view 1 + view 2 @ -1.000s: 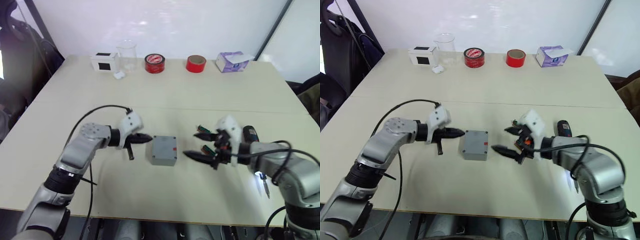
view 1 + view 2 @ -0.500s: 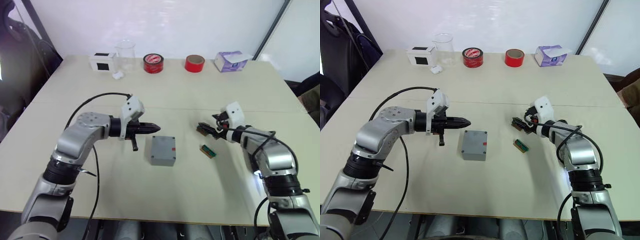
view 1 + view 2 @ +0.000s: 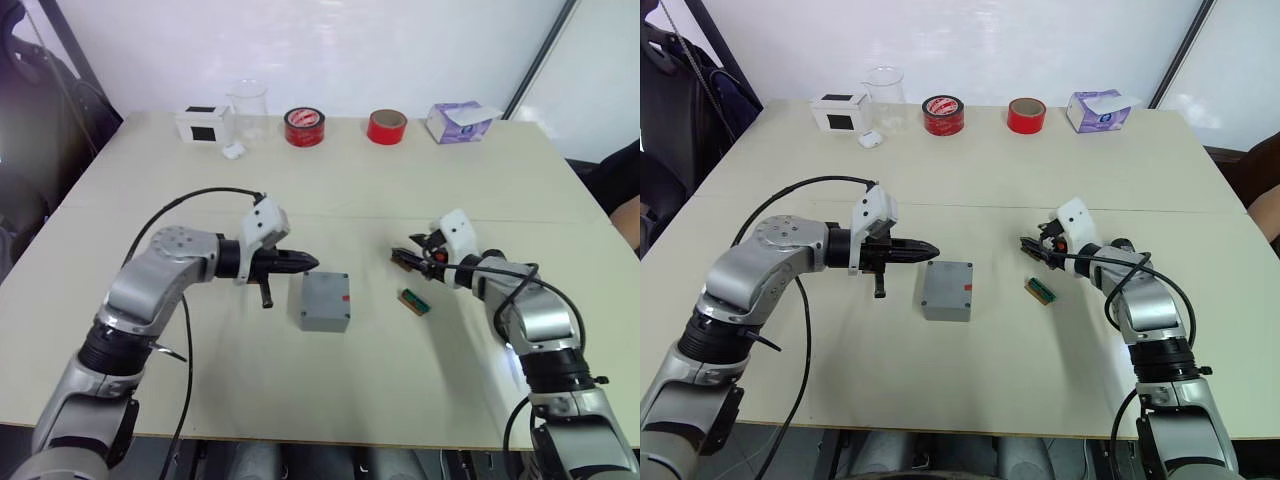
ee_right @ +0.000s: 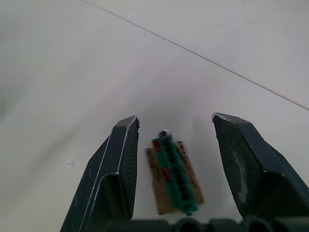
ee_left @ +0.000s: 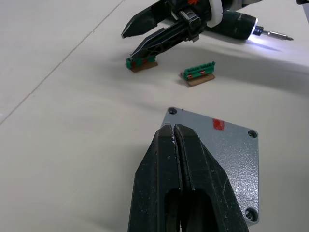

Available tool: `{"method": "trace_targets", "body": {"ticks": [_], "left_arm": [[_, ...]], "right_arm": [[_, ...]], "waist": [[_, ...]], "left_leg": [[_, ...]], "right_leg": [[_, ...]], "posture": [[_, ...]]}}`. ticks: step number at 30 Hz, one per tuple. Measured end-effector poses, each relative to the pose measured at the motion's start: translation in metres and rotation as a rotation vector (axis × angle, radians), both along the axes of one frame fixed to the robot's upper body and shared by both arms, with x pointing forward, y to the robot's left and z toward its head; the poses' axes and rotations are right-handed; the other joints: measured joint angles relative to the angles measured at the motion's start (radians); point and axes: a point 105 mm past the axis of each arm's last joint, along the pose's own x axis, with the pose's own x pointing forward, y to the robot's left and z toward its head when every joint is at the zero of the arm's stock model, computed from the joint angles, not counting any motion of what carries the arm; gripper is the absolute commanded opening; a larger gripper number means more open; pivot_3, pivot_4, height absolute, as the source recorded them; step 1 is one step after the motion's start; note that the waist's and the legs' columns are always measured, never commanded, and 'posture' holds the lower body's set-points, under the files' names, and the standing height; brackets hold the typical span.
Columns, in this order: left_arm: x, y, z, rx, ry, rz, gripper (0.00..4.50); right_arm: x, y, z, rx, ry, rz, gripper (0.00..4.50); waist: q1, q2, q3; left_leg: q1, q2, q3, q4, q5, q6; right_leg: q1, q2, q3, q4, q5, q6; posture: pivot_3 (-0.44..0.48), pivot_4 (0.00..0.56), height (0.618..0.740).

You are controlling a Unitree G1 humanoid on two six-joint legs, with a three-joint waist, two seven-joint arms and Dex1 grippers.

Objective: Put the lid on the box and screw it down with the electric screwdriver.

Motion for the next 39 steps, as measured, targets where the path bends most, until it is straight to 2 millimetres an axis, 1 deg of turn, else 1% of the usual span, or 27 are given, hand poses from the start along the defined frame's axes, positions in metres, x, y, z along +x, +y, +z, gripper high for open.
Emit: {"method": "trace_targets", "body": {"ticks": [3,10,13,14,17,31,33,39], "left_arm": [[0.000,0.000,0.000,0.002,-0.001,0.001,0.00],[0.000,-0.001,0.000,0.004,-0.008,-0.006,0.00],[-0.001,-0.002,-0.001,0.007,-0.006,-0.010,0.00],[-0.001,-0.002,-0.001,0.007,-0.007,-0.011,0.00],[-0.001,-0.003,-0.002,0.012,-0.008,-0.017,0.00],[-0.001,-0.004,-0.001,0.019,-0.025,-0.022,0.00],[-0.001,-0.004,-0.001,0.019,-0.025,-0.022,0.00],[-0.001,-0.004,-0.002,0.017,-0.023,-0.022,0.00]], "right_arm": [[0.000,0.001,-0.004,-0.010,0.011,-0.001,2.44],[0.001,0.002,-0.007,-0.005,0.018,-0.008,2.44],[0.001,0.003,-0.007,0.001,0.018,-0.006,1.70],[0.001,0.004,-0.008,0.003,0.018,-0.005,1.21],[0.001,0.004,-0.007,0.002,0.012,-0.004,0.10],[0.002,0.000,-0.007,-0.006,-0.006,-0.021,0.10],[0.001,0.000,-0.002,0.005,-0.014,-0.022,0.10],[-0.003,-0.001,0.021,0.019,-0.064,-0.019,0.10]], "waist": [[0.001,0.000,0.000],[-0.001,0.000,0.000],[0.000,0.000,0.000],[0.000,0.000,0.000],[0.000,0.000,0.000],[0.000,0.000,0.000],[0.000,0.000,0.000],[0.000,0.000,0.000]], "left_leg": [[0.000,0.000,0.000,0.000,0.000,0.000],[0.000,0.000,0.000,0.000,0.000,0.000],[0.000,0.000,0.000,0.000,0.000,0.000],[0.000,0.000,0.000,0.000,0.000,0.000],[0.000,0.000,0.000,0.000,0.000,0.000],[0.000,0.000,0.000,0.000,0.000,0.000],[0.000,0.000,0.000,0.000,0.000,0.000],[0.000,0.000,0.000,0.000,0.000,0.000]], "right_leg": [[0.000,0.000,0.000,0.000,0.000,0.000],[0.000,0.000,0.000,0.000,0.000,0.000],[0.000,0.000,0.000,0.000,0.000,0.000],[0.000,0.000,0.000,0.000,0.000,0.000],[0.000,0.000,0.000,0.000,0.000,0.000],[0.000,0.000,0.000,0.000,0.000,0.000],[0.000,0.000,0.000,0.000,0.000,0.000],[0.000,0.000,0.000,0.000,0.000,0.000]], "posture": [[0.000,0.150,0.740],[0.000,0.150,0.740],[0.000,0.150,0.740],[0.000,0.150,0.740],[0.000,0.150,0.740],[0.000,0.150,0.740],[0.000,0.150,0.740],[0.000,0.150,0.740]]}}
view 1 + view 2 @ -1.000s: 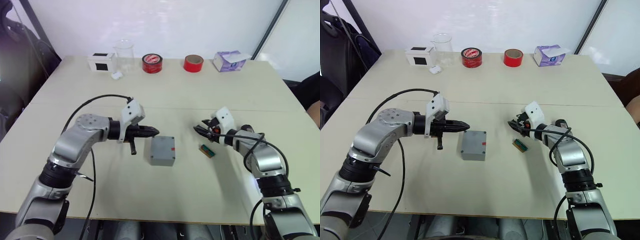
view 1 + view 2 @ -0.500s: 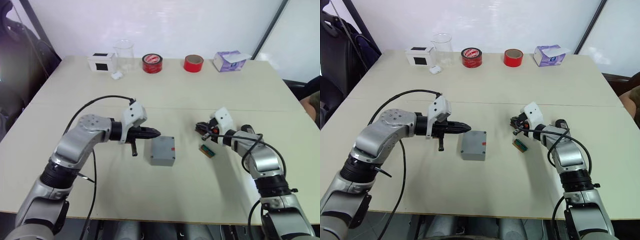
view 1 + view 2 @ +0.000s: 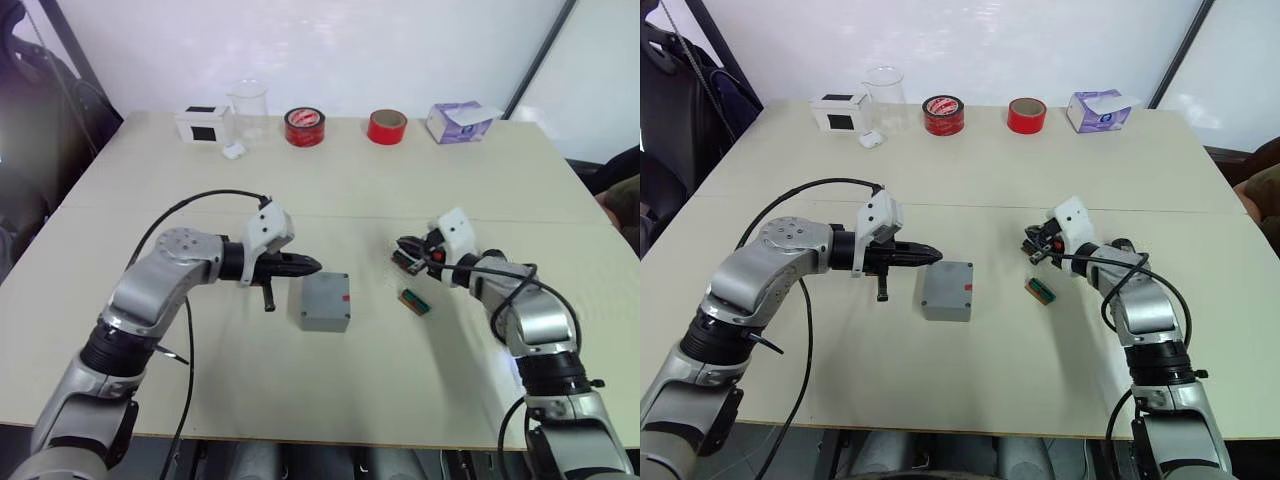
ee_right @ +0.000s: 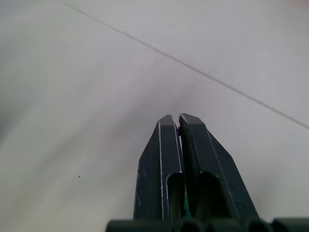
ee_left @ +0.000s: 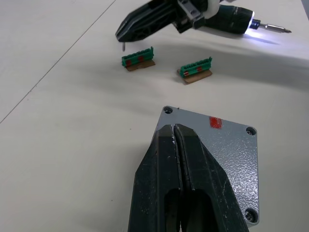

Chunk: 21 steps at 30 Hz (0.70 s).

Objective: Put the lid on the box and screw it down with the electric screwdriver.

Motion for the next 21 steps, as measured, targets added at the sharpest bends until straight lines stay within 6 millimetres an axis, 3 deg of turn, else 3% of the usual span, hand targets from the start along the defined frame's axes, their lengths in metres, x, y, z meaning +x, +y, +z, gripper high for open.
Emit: {"method": "trace_targets", "body": {"ticks": [4,9,15,21], "left_arm": [[0.001,0.001,-0.001,0.001,0.005,0.004,0.00],[-0.003,0.012,-0.001,0.020,0.038,-0.013,0.00],[-0.006,0.029,0.001,0.040,0.066,-0.004,0.00],[-0.008,0.034,-0.008,0.051,0.090,0.013,0.00]], "right_arm": [[-0.006,0.007,0.018,0.003,-0.058,0.042,0.10],[-0.035,0.046,0.047,0.046,-0.121,0.241,0.10],[-0.066,0.079,0.026,0.030,-0.053,0.391,0.10],[-0.072,0.089,0.013,0.020,-0.018,0.416,0.10]], "waist": [[0.000,0.000,0.000],[-0.001,0.000,0.000],[0.002,0.000,0.000],[0.001,0.000,0.000]], "left_leg": [[0.000,0.000,0.000,0.000,0.000,0.000],[0.000,0.001,-0.001,0.000,0.000,0.000],[0.000,0.000,-0.001,0.000,0.000,0.000],[0.000,0.000,-0.001,0.000,0.000,0.000]], "right_leg": [[0.000,0.000,0.000,0.000,0.000,0.000],[0.000,0.001,0.000,0.001,0.000,0.000],[0.000,0.000,0.000,0.001,-0.001,-0.001],[0.000,0.000,0.000,0.001,-0.001,-0.001]], "posture": [[0.000,0.150,0.740],[0.000,0.150,0.740],[0.000,0.150,0.740],[0.000,0.150,0.740]]}}
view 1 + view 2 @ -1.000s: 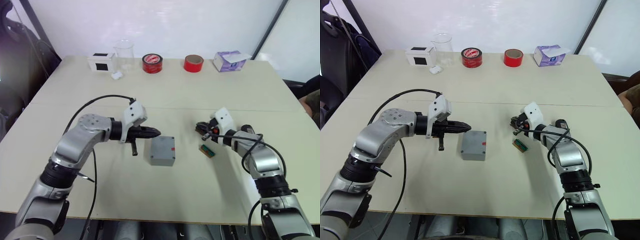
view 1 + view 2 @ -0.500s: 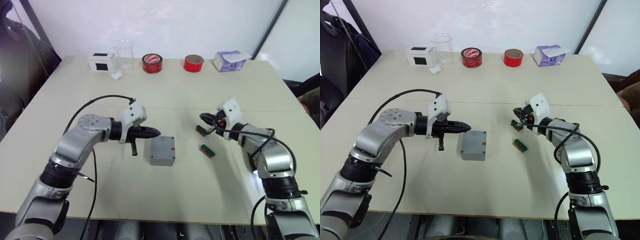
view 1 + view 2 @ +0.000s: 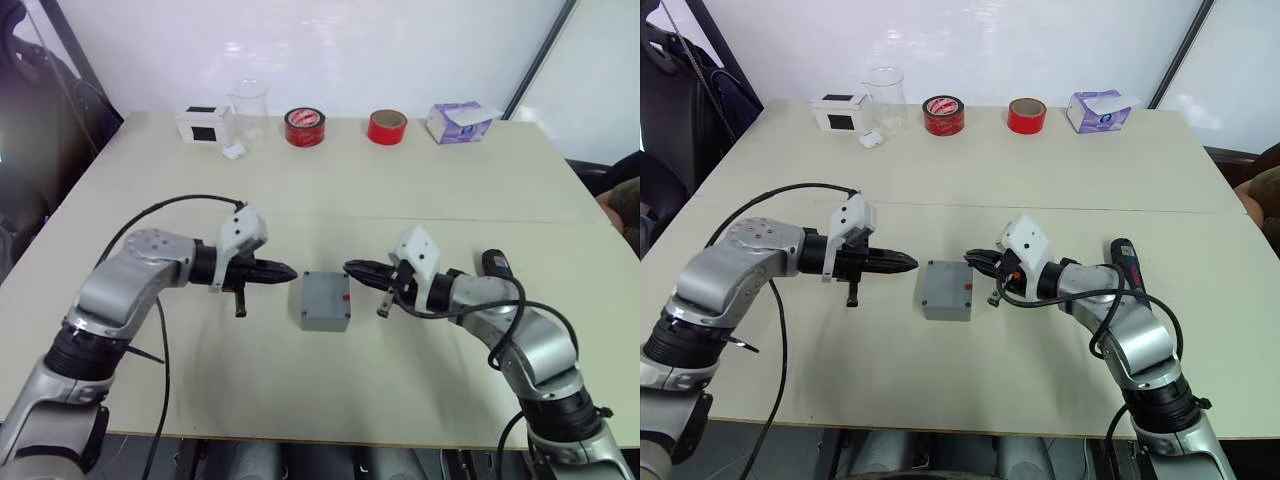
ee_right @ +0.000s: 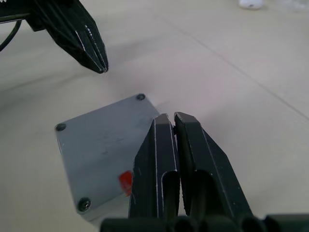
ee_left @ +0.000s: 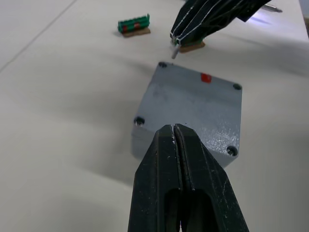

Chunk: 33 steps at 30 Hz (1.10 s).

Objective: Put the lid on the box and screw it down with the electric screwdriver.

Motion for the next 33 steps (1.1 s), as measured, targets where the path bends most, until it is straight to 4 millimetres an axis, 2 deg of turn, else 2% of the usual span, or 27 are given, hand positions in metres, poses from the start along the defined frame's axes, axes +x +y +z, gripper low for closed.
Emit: {"method": "trace_targets", "body": {"ticks": [6,20,33], "left_arm": [[0.001,0.000,0.000,-0.001,-0.006,0.011,0.00],[0.002,-0.002,0.001,-0.003,-0.016,0.019,0.00],[0.002,-0.006,0.000,-0.010,-0.012,0.012,0.00]], "right_arm": [[0.004,0.002,-0.008,-0.025,0.000,-0.014,0.10],[0.009,-0.003,-0.012,-0.042,-0.008,-0.040,0.10],[0.011,-0.010,-0.007,-0.001,0.021,-0.059,0.10]], "waist": [[0.000,0.000,0.000],[-0.001,0.000,0.000],[0.000,0.000,0.000]], "left_leg": [[0.000,0.000,0.000,0.000,0.000,0.000],[0.000,0.000,0.000,0.000,0.000,0.000],[0.000,0.000,0.000,0.000,0.000,0.000]], "right_leg": [[0.000,0.000,0.000,0.000,0.000,0.000],[0.000,0.000,0.000,0.000,0.000,0.000],[0.000,0.000,0.000,0.000,0.000,0.000]], "posture": [[0.000,0.150,0.740],[0.000,0.150,0.740],[0.000,0.150,0.740]]}}
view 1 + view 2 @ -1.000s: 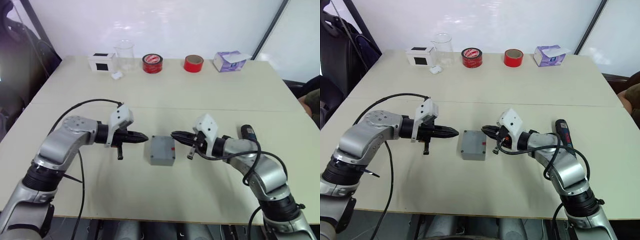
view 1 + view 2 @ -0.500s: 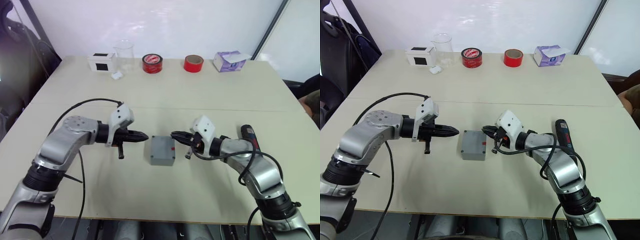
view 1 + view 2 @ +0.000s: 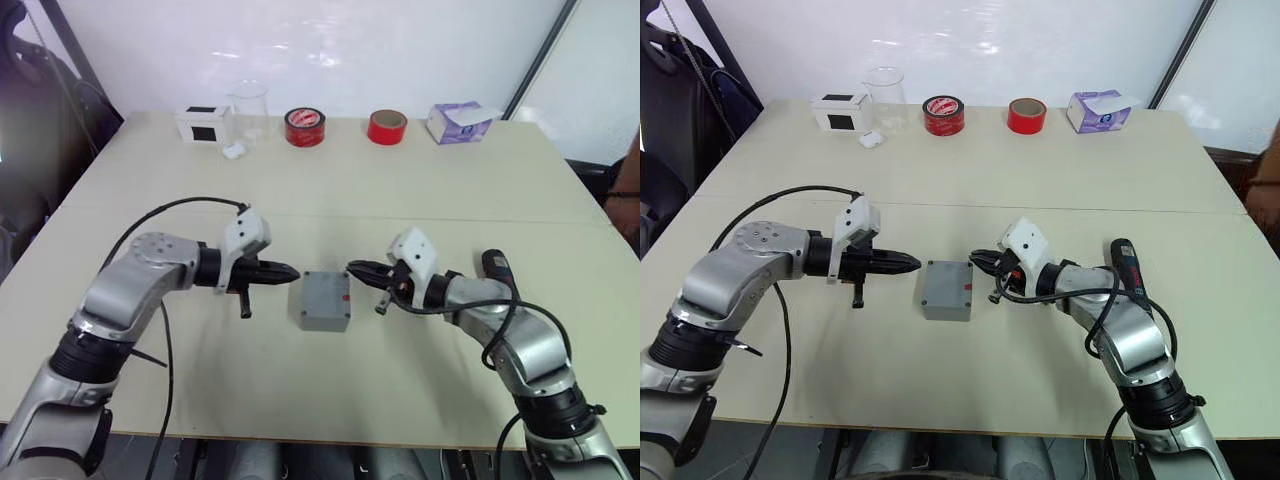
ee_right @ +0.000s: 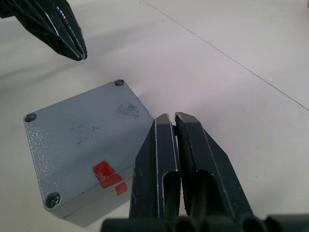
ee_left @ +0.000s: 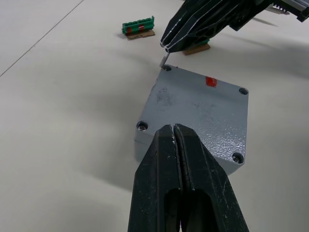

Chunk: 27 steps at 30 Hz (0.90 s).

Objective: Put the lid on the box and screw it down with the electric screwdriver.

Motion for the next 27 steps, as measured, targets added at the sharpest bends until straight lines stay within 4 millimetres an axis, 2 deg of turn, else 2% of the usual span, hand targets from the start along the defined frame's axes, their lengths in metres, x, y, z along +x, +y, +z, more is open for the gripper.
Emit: {"method": "trace_targets", "body": {"ticks": [27], "left_arm": [[-0.0001,-0.0011,-0.0016,0.001,0.008,0.002,0.00]], "right_arm": [[-0.0022,-0.0002,-0.0009,0.001,0.024,0.012,0.10]], "waist": [[0.000,0.000,0.000]], "left_leg": [[0.000,0.000,0.000,0.000,0.000,0.000]], "right_leg": [[0.000,0.000,0.000,0.000,0.000,0.000]], "posture": [[0.000,0.150,0.740]]}}
